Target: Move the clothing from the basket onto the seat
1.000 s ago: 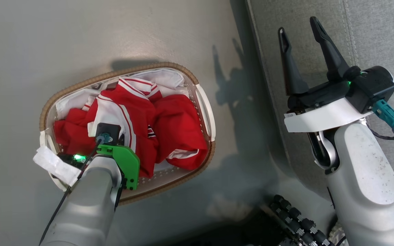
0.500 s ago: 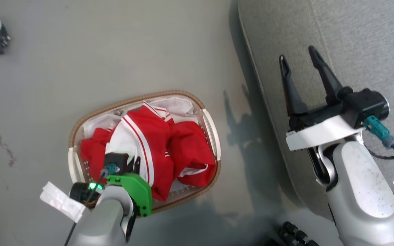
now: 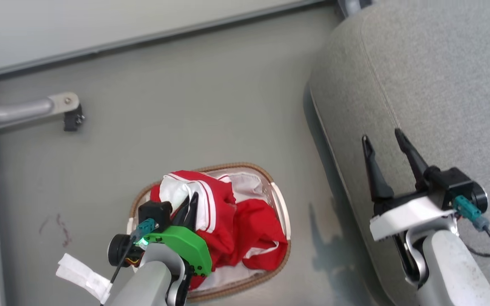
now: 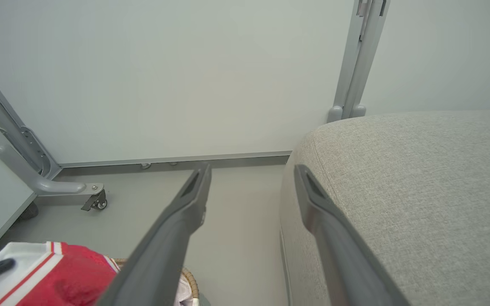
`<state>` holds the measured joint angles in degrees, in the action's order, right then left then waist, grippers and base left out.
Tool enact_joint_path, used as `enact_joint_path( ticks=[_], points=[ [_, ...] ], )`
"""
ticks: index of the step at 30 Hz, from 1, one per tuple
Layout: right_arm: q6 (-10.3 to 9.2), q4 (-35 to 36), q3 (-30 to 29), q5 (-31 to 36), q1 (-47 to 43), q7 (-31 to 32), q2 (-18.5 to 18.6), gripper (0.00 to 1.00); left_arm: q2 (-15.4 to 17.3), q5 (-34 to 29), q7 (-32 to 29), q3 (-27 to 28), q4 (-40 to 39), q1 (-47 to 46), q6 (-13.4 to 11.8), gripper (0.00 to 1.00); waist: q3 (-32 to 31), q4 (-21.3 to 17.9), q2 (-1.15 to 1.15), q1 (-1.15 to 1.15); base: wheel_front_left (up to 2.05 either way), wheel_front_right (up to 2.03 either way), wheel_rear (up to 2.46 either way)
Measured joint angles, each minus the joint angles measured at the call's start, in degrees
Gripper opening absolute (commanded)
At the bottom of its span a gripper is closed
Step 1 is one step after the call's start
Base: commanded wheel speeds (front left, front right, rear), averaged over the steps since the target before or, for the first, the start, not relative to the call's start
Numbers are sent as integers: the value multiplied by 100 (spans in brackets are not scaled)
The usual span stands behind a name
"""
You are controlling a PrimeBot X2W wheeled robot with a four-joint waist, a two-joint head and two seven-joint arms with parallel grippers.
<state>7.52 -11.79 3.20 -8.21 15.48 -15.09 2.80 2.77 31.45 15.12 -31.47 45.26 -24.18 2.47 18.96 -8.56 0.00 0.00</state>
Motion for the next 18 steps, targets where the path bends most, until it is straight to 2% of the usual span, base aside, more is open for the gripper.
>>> enact_joint_path(
  ticks=[7, 18],
  points=[
    [-1, -92, 54, 5, -414, 0, 1, 100, 2, -183, -1, 386, -921, 380, 40, 0, -696, 192, 0, 0, 0, 0, 0],
    [0, -158, 236, -13, -831, 0, 1, 100, 1, -188, 0, 520, -2248, 557, 105, 0, -1537, 392, 0, 0, 0, 0, 0]
  ],
)
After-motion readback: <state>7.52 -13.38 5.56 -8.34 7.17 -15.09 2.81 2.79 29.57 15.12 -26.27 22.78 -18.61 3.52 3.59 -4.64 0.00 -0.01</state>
